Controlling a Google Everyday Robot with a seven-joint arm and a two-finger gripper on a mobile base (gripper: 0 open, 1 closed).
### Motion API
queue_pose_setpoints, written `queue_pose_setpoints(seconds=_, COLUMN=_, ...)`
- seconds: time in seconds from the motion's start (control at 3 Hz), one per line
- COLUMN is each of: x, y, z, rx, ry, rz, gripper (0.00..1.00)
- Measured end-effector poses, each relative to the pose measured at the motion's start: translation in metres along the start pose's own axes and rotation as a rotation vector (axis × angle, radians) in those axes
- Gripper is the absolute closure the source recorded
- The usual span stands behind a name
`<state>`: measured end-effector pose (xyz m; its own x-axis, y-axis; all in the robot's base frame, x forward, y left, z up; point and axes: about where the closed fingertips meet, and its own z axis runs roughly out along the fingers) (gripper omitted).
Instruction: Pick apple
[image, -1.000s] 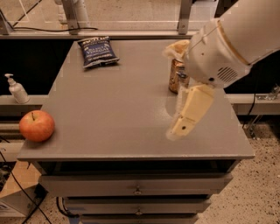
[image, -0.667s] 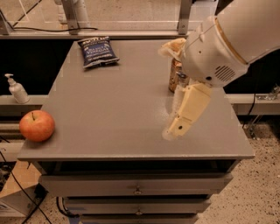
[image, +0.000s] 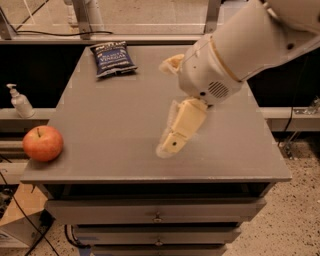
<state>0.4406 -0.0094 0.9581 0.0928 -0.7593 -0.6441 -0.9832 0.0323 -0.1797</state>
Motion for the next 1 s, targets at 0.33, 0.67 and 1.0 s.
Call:
queue_pose_setpoints(seconds=0.33, x=-0.028, y=0.001, z=0.055, rx=-0.087, ry=-0.075, rz=-0.022, gripper=0.0)
queue_pose_setpoints(seconds=0.67, x=-0.058, y=0.003, z=0.104, rx=-0.147, ry=-0.156, rz=-0.069, gripper=0.0)
queue_pose_setpoints(seconds=1.0, x=-0.09, y=0.002, z=0.148, rx=-0.199, ry=-0.248, rz=-0.132, gripper=0.0)
